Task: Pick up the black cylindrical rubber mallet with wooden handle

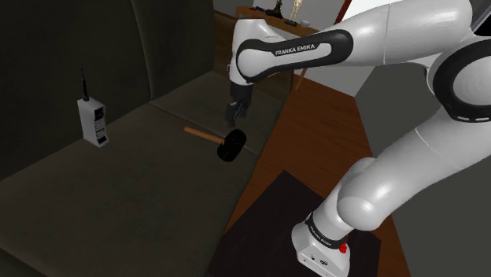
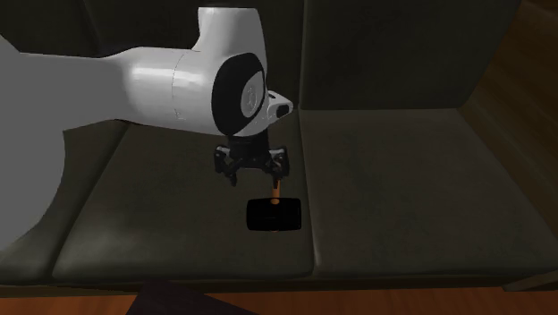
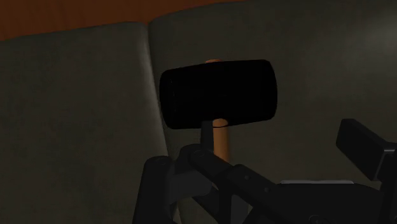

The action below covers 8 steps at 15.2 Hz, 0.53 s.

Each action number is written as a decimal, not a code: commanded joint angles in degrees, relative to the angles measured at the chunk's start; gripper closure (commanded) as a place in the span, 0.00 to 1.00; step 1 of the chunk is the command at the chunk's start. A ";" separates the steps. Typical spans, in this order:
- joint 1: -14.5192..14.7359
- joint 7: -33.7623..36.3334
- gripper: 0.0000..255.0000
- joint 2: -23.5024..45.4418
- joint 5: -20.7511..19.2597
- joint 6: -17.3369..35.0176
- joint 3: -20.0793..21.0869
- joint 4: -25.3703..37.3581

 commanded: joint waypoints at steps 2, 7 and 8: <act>-0.16 -0.62 0.00 6.82 -0.96 3.30 -0.08 2.99; -0.24 -1.34 0.00 17.89 -2.57 7.52 -0.20 8.91; -0.23 -1.47 0.00 20.12 -2.89 8.17 -0.24 10.30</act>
